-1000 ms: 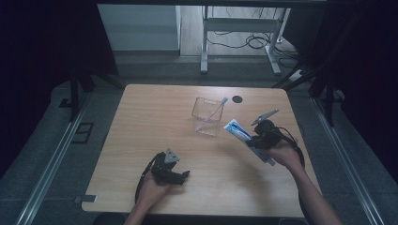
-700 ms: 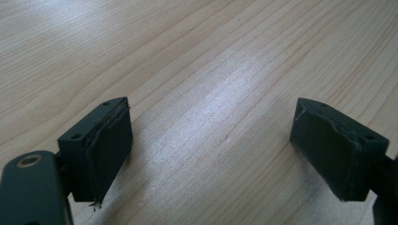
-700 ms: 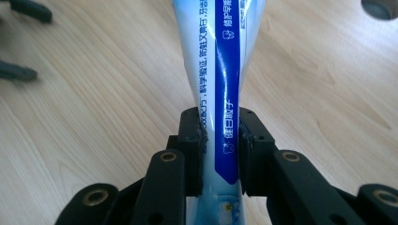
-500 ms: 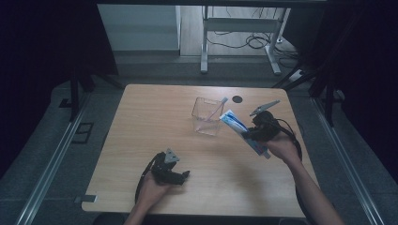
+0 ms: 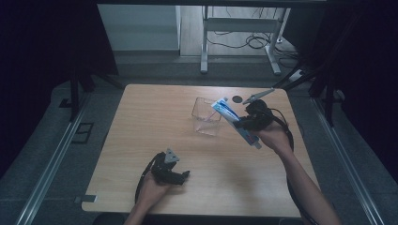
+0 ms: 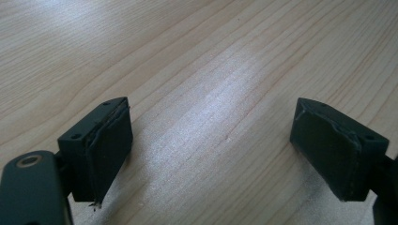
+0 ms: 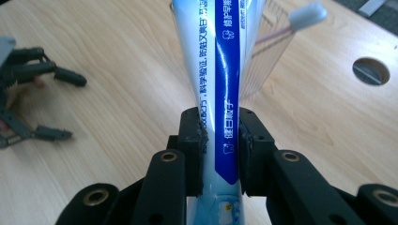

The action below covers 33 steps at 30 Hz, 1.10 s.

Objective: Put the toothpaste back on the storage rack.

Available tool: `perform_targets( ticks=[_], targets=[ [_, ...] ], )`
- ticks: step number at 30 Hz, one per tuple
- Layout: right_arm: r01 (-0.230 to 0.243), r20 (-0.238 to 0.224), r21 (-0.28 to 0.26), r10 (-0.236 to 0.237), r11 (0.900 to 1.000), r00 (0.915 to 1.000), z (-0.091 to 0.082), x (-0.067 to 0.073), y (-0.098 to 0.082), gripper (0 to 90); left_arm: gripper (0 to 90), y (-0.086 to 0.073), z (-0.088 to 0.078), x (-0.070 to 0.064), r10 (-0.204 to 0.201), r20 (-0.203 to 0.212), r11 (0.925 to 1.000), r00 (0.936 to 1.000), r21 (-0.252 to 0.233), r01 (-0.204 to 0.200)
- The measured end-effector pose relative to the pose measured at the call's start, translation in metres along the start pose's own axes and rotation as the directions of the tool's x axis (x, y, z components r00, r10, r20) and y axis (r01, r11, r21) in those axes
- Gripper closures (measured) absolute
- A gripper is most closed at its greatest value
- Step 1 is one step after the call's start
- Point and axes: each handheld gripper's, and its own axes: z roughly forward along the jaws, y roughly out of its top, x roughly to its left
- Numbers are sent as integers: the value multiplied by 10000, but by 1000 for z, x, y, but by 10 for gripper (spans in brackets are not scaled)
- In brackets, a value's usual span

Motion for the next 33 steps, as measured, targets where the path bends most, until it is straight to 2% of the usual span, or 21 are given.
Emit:
perform_targets(
  ticks=[11, 17, 33],
  targets=[
    [72, 121, -414, -67, 9991, 9999, 9, 7, 29, 741, 134, 0, 0, 0, -21, 6, 10000, 10000, 30, 21],
    [201, 92, -578, -196, 9981, 9998, 21, 10, 43, 741, 134, 0, 0, 0, -1, 15, 10000, 10000, 10, 1],
    [179, 204, -1038, -159, 9944, 9997, 47, 8, 71, 742, 134, 0, 0, 0, -48, 19, 10000, 10000, 0, 48]
  ],
)
